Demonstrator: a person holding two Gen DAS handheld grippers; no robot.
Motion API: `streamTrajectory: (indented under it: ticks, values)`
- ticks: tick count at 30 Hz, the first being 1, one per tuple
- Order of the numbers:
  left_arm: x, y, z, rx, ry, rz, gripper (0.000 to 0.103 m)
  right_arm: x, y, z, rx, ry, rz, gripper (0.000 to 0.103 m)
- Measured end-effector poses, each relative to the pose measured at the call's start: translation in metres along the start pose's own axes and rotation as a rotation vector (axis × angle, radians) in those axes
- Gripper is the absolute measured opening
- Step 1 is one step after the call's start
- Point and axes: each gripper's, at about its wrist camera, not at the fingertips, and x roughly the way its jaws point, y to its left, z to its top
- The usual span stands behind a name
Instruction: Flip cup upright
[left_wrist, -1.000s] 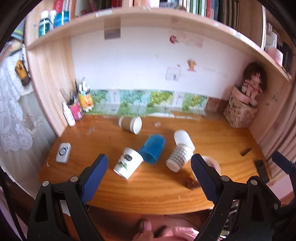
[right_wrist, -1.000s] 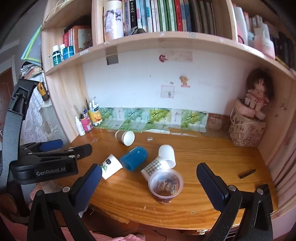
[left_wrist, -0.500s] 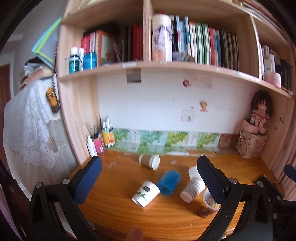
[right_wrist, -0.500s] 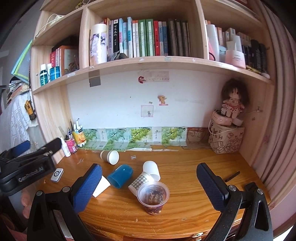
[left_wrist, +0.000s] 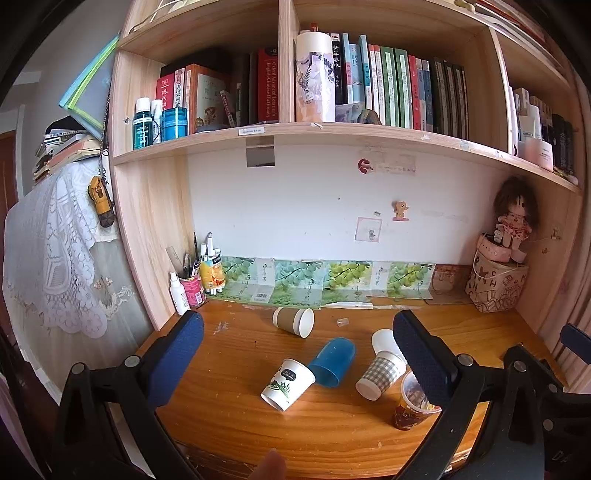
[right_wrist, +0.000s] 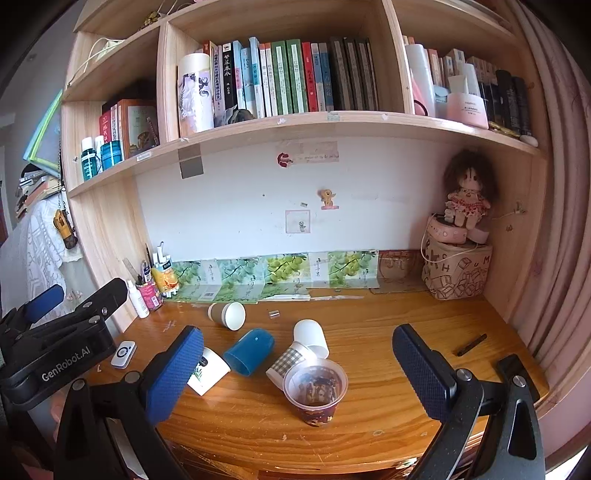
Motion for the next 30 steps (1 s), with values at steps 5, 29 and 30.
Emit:
streamTrajectory:
  ticks: [5, 29, 30]
  values:
    - [0.0, 0.001, 0.0, 0.002, 0.007, -0.015, 0.102, 0.0, 0.001, -0.001, 0.001, 0.009, 0.009, 0.102]
    - [0.001, 0.002, 0.0, 0.008, 0.01, -0.029, 0.102, 0.01, 0.008, -0.002, -0.006, 0.042, 0.031, 0.102]
    - [0.002, 0.002, 0.0, 0.008, 0.011, -0.031, 0.102, 0.011, 0.009, -0.002, -0.006, 0.043, 0.03, 0.102]
